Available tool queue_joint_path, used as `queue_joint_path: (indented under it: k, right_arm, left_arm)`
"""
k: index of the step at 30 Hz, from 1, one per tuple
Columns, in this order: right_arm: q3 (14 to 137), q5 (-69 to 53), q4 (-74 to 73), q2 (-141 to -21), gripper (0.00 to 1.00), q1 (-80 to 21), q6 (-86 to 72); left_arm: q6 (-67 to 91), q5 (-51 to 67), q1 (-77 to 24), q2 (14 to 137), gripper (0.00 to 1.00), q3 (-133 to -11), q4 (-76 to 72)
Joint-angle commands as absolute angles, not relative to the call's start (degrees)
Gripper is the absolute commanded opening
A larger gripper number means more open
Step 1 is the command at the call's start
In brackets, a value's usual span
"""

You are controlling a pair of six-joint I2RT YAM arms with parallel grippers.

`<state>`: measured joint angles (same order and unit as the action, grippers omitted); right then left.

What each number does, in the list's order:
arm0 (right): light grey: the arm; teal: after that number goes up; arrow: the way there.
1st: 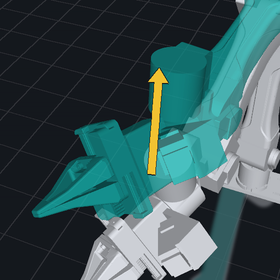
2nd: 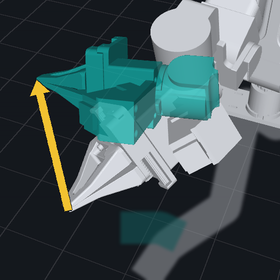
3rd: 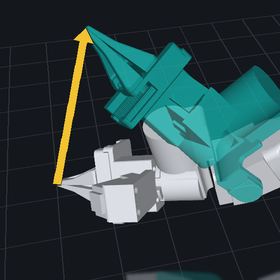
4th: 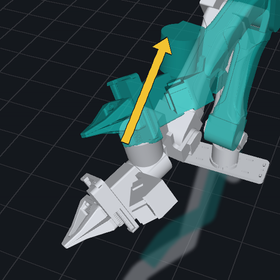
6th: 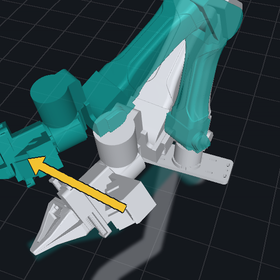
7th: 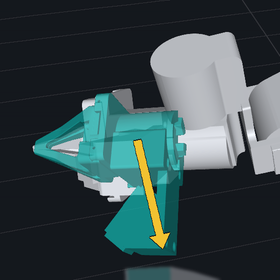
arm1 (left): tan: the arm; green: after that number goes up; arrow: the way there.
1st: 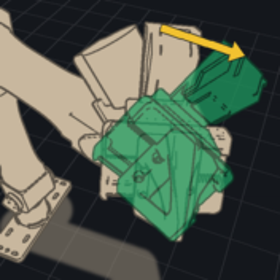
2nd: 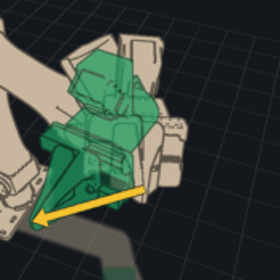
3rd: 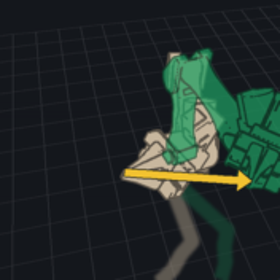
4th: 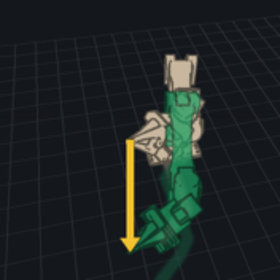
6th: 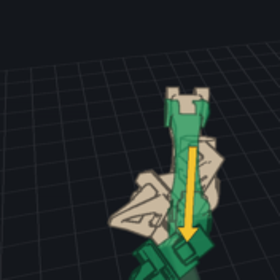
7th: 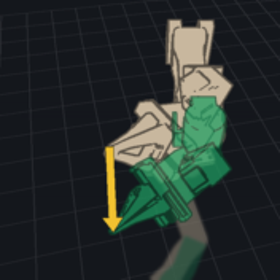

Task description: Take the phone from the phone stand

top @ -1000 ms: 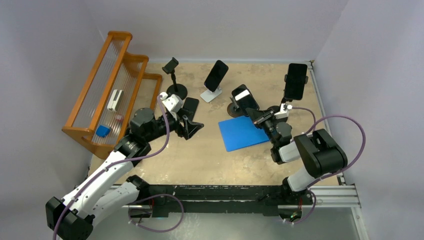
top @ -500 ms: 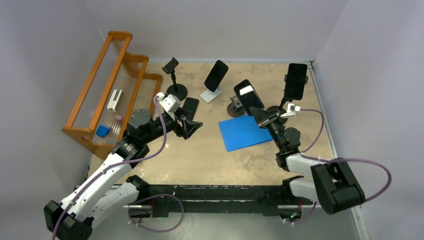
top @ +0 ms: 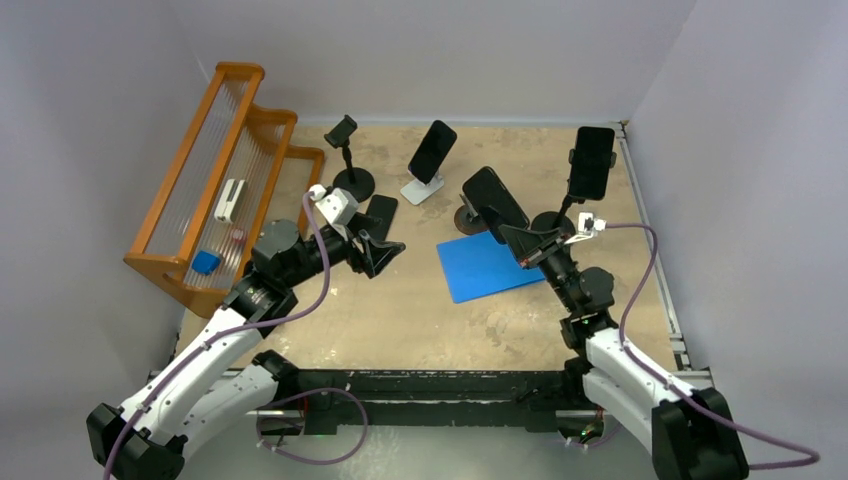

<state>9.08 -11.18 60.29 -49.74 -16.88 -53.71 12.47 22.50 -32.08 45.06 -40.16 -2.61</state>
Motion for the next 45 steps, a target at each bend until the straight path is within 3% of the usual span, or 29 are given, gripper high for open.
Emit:
queue_joint_path:
  k: [1,12,21,28,34,45]
  right_arm:
    - [10.5,-15.6,60.3,-44.0,0.0,-17.7,-51.2]
    - [16.5,-30.5,57.4,-36.2,0.0,-19.2,-49.4]
    - [16.8,-34.6,73.5,-36.5,0.0,-20.6,-56.3]
    - [19.6,-28.5,83.9,-42.5,0.0,-30.2,-57.3]
    - [21.0,-21.5,95.1,-49.3,0.0,-38.4,-60.1]
    - [22.1,-12.5,108.8,-60.4,0.0,-44.7,-65.9]
  left_arm:
    - [12.9,23.7,-32.4,44.8,0.7,-40.8,-6.1]
    - [14.5,24.3,-32.5,42.4,0.71,-39.9,-8.0]
    - [31.7,30.9,-32.5,40.1,0.73,-35.9,-23.6]
    - [46.7,36.0,-32.5,42.5,0.74,-36.9,-33.0]
    - [50.4,36.4,-32.5,41.5,0.75,-37.1,-35.9]
    - [54.3,37.9,-32.5,42.7,0.72,-37.2,-42.4]
